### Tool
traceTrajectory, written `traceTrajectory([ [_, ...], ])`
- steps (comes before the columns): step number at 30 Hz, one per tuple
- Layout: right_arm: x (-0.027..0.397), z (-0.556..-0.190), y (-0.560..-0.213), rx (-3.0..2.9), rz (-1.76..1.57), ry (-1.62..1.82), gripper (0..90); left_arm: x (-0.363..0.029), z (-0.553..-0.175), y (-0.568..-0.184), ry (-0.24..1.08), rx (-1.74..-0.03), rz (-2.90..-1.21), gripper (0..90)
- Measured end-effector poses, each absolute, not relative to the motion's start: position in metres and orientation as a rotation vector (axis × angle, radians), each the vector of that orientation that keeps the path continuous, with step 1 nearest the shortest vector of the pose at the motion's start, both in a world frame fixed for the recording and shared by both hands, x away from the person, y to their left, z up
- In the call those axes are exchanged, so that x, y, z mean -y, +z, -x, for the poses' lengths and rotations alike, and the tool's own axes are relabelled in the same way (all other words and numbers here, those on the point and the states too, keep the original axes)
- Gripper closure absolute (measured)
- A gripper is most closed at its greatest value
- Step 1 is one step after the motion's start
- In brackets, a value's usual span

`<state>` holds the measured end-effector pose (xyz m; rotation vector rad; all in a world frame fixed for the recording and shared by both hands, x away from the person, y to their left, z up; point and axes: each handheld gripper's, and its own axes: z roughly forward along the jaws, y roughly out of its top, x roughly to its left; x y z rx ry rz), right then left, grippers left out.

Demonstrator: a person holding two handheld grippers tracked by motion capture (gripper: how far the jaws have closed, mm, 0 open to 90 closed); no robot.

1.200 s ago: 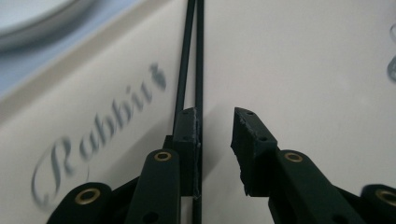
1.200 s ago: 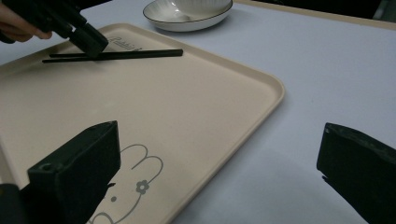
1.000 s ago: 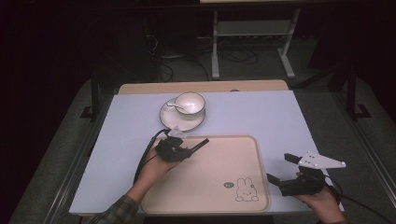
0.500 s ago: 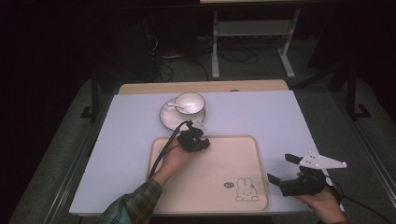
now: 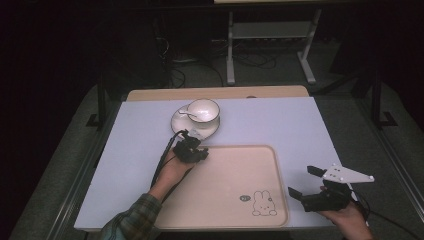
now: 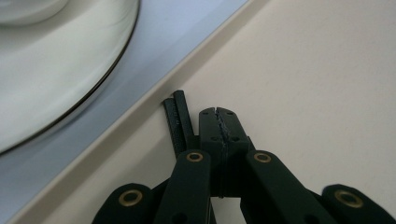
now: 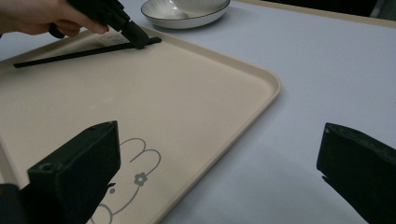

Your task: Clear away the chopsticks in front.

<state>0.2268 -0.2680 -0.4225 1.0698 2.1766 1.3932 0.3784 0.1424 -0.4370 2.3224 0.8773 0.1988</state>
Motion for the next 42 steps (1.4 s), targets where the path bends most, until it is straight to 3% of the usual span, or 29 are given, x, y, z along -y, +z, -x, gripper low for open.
traceTrajectory([
  [21, 0.266, -0.224, -0.42, -2.179, -1.053, 1.374, 0.0, -0.223, -0.36, -0.435, 0.262, -1.051, -2.274, 89.6],
  [36, 0.265, -0.224, -0.42, -2.179, -1.053, 1.372, 0.0, -0.237, -0.355, -0.428, 0.258, -1.04, -2.221, 89.4],
  [42, 0.266, -0.224, -0.42, -2.175, -1.058, 1.373, 0.0, -0.246, -0.336, -0.419, 0.263, -0.969, -2.176, 79.7],
])
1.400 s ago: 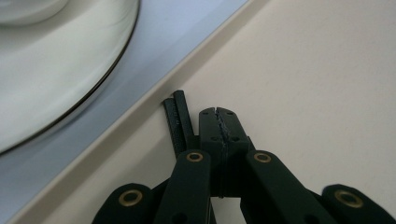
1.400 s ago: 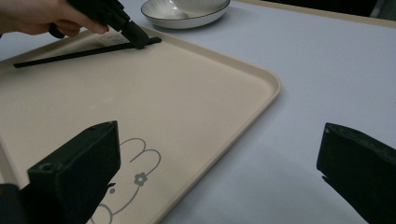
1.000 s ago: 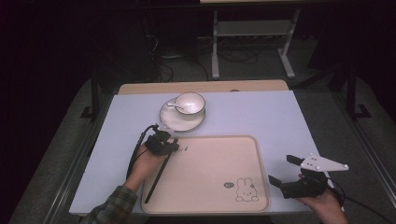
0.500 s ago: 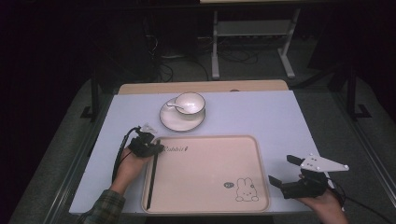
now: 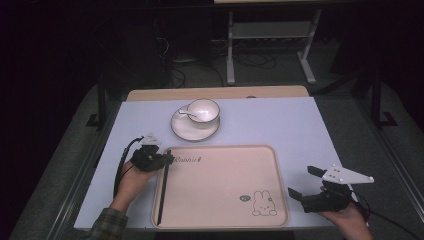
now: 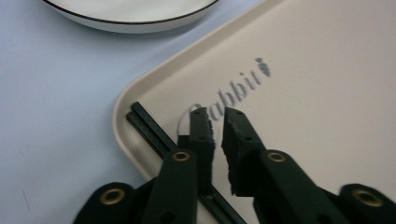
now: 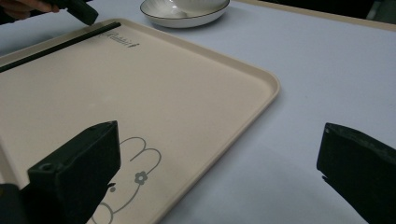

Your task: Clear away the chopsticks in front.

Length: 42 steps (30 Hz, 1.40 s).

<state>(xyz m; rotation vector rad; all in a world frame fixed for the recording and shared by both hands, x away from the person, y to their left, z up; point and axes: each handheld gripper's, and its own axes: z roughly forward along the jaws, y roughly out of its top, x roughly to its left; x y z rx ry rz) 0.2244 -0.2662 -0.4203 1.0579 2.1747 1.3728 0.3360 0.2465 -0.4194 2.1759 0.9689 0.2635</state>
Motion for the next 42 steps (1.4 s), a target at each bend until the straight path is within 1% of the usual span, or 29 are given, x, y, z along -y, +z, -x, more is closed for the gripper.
traceTrajectory([
  [1, 0.266, -0.224, -0.42, -2.172, -1.057, 1.373, 0.0, -0.25, -0.33, -0.418, 0.264, -0.955, -2.171, 74.0],
  [2, 0.266, -0.224, -0.42, -2.172, -1.057, 1.373, 0.0, -0.25, -0.33, -0.418, 0.264, -0.955, -2.171, 71.3],
  [3, 0.267, -0.224, -0.42, -2.17, -1.057, 1.375, 0.0, -0.252, -0.326, -0.416, 0.26, -0.946, -2.165, 71.3],
  [5, 0.267, -0.225, -0.419, -2.164, -1.058, 1.375, 0.0, -0.256, -0.317, -0.414, 0.257, -0.923, -2.158, 62.3],
  [7, 0.268, -0.225, -0.419, -2.158, -1.058, 1.375, 0.0, -0.257, -0.314, -0.413, 0.252, -0.918, -2.156, 55.9],
  [10, 0.268, -0.225, -0.418, -2.156, -1.057, 1.374, 0.0, -0.26, -0.304, -0.41, 0.268, -0.9, -2.143, 48.4],
  [11, 0.268, -0.225, -0.418, -2.153, -1.056, 1.37, 0.0, -0.261, -0.302, -0.41, 0.273, -0.897, -2.135, 48.4],
  [12, 0.268, -0.226, -0.418, -2.153, -1.053, 1.365, 0.0, -0.263, -0.297, -0.408, 0.288, -0.893, -2.126, 41.8],
  [14, 0.268, -0.226, -0.418, -2.153, -1.052, 1.361, 0.0, -0.265, -0.293, -0.408, 0.298, -0.894, -2.12, 36.1],
  [18, 0.268, -0.226, -0.417, -2.149, -1.05, 1.363, 0.0, -0.271, -0.285, -0.41, 0.304, -0.909, -2.112, 27.8],
  [26, 0.268, -0.227, -0.416, -2.141, -1.04, 1.364, 0.0, -0.286, -0.268, -0.413, 0.318, -0.942, -2.092, 18.1],
  [32, 0.267, -0.228, -0.417, -2.147, -1.04, 1.362, 0.0, -0.296, -0.26, -0.418, 0.32, -0.946, -2.102, 17.0],
  [42, 0.266, -0.228, -0.417, -2.149, -1.035, 1.364, 0.0, -0.296, -0.261, -0.42, 0.309, -0.946, -2.1, 17.0],
])
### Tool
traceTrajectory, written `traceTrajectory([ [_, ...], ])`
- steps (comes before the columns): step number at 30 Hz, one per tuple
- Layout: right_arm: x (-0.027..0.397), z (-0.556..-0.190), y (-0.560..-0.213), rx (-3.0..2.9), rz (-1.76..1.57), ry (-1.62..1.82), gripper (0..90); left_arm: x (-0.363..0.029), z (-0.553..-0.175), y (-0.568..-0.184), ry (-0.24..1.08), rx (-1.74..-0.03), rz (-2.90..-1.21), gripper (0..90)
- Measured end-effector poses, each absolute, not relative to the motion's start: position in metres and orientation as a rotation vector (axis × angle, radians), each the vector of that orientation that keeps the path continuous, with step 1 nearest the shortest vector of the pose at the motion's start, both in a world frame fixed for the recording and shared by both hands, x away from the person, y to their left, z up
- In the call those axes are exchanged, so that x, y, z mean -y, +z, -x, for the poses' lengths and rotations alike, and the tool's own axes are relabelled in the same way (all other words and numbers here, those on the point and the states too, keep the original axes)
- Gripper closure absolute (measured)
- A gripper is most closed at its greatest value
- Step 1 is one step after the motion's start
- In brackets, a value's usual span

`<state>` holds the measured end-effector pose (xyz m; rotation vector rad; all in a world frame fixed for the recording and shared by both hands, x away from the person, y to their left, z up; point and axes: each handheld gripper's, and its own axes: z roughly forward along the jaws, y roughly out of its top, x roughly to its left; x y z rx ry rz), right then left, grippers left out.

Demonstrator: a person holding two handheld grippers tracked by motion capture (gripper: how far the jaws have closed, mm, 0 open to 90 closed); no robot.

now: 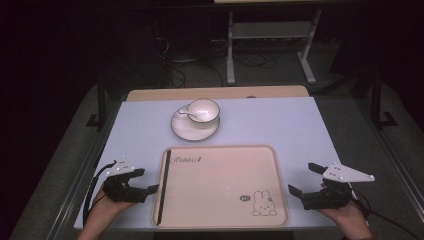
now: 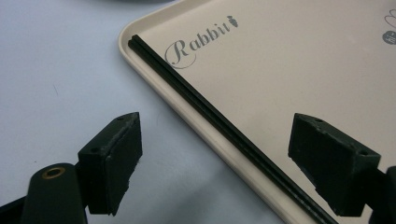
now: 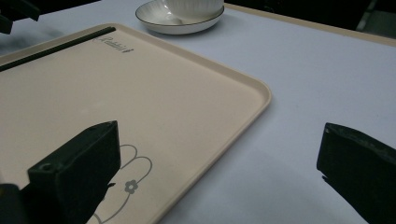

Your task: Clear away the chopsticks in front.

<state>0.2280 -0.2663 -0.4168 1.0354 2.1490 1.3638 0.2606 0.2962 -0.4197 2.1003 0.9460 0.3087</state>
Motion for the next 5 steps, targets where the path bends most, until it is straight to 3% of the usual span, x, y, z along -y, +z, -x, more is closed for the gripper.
traceTrajectory([
  [5, 0.2675, -0.2279, -0.4161, -2.139, -1.031, 1.371, 0.0, -0.2969, -0.2608, -0.4194, 0.31, -0.948, -2.093, 17.0],
])
